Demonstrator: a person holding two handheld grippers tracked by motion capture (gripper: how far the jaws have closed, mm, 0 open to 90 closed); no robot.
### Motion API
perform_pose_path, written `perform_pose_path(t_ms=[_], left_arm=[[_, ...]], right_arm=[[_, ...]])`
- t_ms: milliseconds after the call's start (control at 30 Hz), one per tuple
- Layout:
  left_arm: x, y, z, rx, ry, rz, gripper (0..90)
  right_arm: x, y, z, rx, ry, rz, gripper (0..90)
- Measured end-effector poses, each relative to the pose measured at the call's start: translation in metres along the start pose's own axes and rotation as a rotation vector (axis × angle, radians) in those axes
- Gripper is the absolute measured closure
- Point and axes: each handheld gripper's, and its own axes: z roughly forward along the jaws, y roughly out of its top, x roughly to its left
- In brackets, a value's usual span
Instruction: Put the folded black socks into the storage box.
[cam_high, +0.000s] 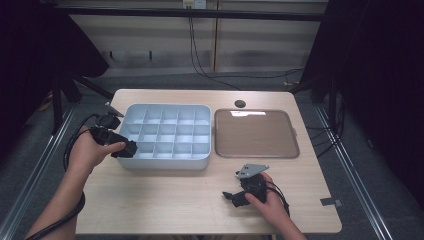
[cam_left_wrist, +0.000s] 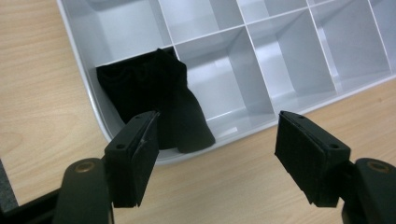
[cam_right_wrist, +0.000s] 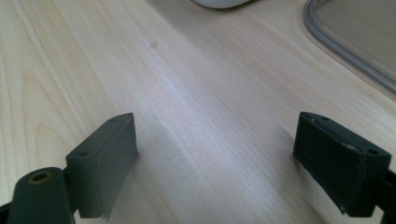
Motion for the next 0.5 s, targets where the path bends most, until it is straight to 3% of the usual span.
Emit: perform_pose_path(t_ms=[500], left_arm=[[-0.009,-0.018,0.002,-0.022,-0.033,0.040,27.7]], right_arm=[[0.000,0.000,0.000,0.000,0.002,-0.003,12.9]])
